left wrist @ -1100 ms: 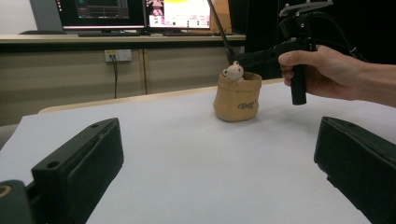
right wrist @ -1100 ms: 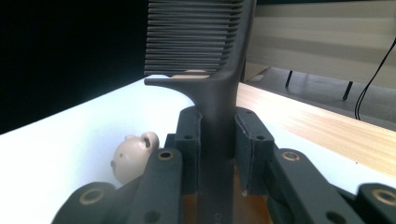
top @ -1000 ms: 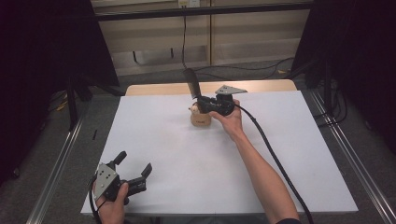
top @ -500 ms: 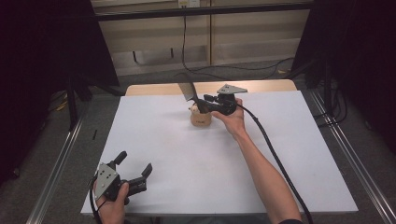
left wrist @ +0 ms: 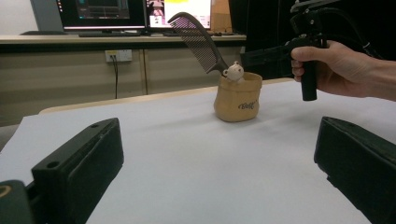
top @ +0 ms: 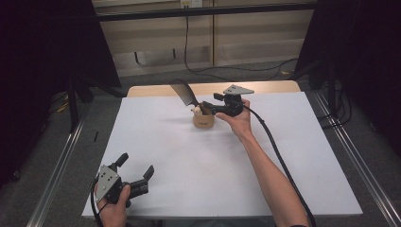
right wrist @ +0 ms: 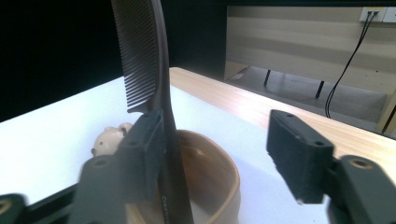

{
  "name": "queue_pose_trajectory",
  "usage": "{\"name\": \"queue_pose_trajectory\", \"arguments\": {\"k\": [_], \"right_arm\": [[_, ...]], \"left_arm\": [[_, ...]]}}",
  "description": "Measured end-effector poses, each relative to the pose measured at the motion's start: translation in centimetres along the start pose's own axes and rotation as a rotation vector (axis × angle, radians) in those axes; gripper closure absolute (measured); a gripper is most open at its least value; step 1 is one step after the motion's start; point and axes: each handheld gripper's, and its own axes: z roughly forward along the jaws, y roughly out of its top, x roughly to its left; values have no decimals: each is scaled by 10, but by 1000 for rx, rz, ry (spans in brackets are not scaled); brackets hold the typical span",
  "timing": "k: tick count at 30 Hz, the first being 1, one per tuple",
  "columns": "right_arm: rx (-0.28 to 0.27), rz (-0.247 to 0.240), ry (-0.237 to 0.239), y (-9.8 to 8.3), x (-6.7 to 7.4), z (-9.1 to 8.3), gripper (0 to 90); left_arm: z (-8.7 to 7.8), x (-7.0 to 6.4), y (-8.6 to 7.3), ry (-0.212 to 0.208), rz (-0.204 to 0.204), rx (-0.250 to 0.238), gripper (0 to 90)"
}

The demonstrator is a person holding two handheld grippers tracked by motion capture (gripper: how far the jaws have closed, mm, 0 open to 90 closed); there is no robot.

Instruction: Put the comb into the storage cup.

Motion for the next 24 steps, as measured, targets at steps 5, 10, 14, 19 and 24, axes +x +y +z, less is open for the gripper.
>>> {"name": "queue_pose_trajectory", "arguments": {"k": [5,10,14,19,24], "right_arm": [[-6,-12,-9,5,1,-7,255],[-7,-13,-27,7,0,-14,161],[-16,-9,-42,7,0,-19,101],[-21,-4,-68,3,0,-26,54],[-29,8,-84,5,0,-33,27]], "left_arm": [[1,0,0,1,3,2,15],[2,0,0,4,-5,1,15],[0,0,0,10,-10,0,15],[-2,0,-1,13,-10,0,15],[-4,0,-1,27,-11,-1,15]]}}
